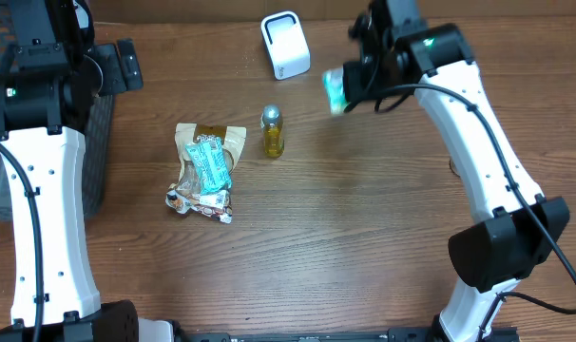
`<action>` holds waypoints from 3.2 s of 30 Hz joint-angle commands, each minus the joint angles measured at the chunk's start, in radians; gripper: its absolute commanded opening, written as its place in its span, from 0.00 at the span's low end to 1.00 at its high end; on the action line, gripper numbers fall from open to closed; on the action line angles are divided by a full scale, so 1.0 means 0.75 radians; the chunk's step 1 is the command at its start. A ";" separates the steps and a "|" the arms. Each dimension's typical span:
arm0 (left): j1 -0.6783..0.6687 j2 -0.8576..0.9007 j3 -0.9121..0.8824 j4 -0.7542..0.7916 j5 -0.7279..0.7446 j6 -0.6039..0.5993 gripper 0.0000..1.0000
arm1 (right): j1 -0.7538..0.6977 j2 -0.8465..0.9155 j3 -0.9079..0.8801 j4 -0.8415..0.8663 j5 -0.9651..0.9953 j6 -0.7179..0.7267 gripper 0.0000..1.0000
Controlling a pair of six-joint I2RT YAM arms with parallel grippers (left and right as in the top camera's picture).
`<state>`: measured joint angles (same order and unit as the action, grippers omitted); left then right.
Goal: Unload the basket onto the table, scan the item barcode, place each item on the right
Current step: 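Carry the tissue pack to the white scanner and hold it there, then move the pack right and set it down beside the jar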
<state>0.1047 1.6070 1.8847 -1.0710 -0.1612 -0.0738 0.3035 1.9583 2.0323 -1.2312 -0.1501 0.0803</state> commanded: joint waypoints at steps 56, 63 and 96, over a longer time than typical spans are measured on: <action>-0.001 0.005 0.000 0.001 0.002 0.020 0.99 | 0.308 0.711 0.085 1.460 0.992 -1.016 0.04; -0.001 0.005 0.000 0.001 0.002 0.020 1.00 | 0.319 0.550 0.086 1.367 1.036 -0.933 0.04; -0.001 0.005 0.000 0.001 0.002 0.020 1.00 | -0.312 0.220 -0.547 -0.028 0.540 0.302 0.04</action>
<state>0.1047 1.6070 1.8847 -1.0710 -0.1612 -0.0742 0.0929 2.1201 1.6470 -1.2610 0.2424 0.2955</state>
